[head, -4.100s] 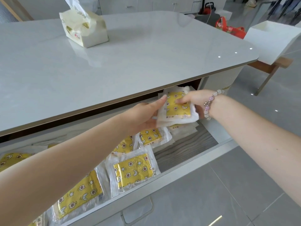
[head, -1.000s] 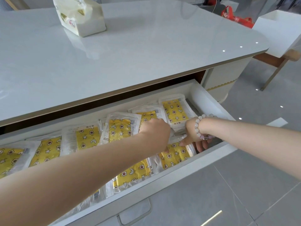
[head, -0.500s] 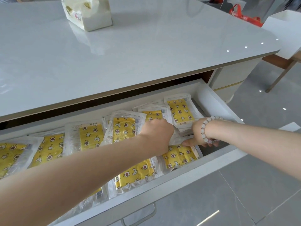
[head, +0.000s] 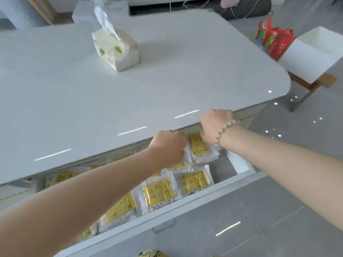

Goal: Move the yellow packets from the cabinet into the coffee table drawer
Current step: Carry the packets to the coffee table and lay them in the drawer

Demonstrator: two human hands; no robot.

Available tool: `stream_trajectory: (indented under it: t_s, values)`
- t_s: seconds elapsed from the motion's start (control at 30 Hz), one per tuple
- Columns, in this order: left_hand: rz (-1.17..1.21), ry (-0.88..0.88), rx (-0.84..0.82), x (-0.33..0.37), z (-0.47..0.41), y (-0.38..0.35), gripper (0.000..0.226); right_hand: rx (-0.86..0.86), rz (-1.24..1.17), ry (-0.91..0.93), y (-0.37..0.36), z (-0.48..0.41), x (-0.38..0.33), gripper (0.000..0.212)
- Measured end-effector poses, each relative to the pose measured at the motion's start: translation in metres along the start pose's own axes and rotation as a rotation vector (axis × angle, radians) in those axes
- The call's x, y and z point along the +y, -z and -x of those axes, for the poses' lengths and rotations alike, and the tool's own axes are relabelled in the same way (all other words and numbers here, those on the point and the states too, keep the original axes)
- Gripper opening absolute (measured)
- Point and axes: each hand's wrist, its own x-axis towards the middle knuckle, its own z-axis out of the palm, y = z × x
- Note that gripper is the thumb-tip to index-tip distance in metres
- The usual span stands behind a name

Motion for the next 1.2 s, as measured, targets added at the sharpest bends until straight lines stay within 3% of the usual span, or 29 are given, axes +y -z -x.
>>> stream_trajectory:
  t_s: [0.17,0.43,0.6,0.9,1.2]
  values:
    - [-0.013,0.161,0.041,-0.06,0.031,0.127,0.021,0.252,-0.509,-0.164,0.146,0.016,0.028,0.022]
    - [0.041,0.444,0.123,-0.155,0.129,0.316,0.022,0.375,-0.473,-0.092,0.339,0.077,0.059,0.027]
    - [0.11,0.564,0.244,-0.199,0.198,0.417,0.025,0.418,-0.423,0.063,0.451,0.115,0.051,0.037]
    - [0.102,0.815,0.362,-0.25,0.304,0.485,0.025,0.641,-0.32,0.296,0.578,0.152,-0.012,0.031]
    - [0.105,1.046,0.401,-0.274,0.415,0.48,0.024,0.738,-0.256,0.558,0.643,0.187,-0.109,0.033]
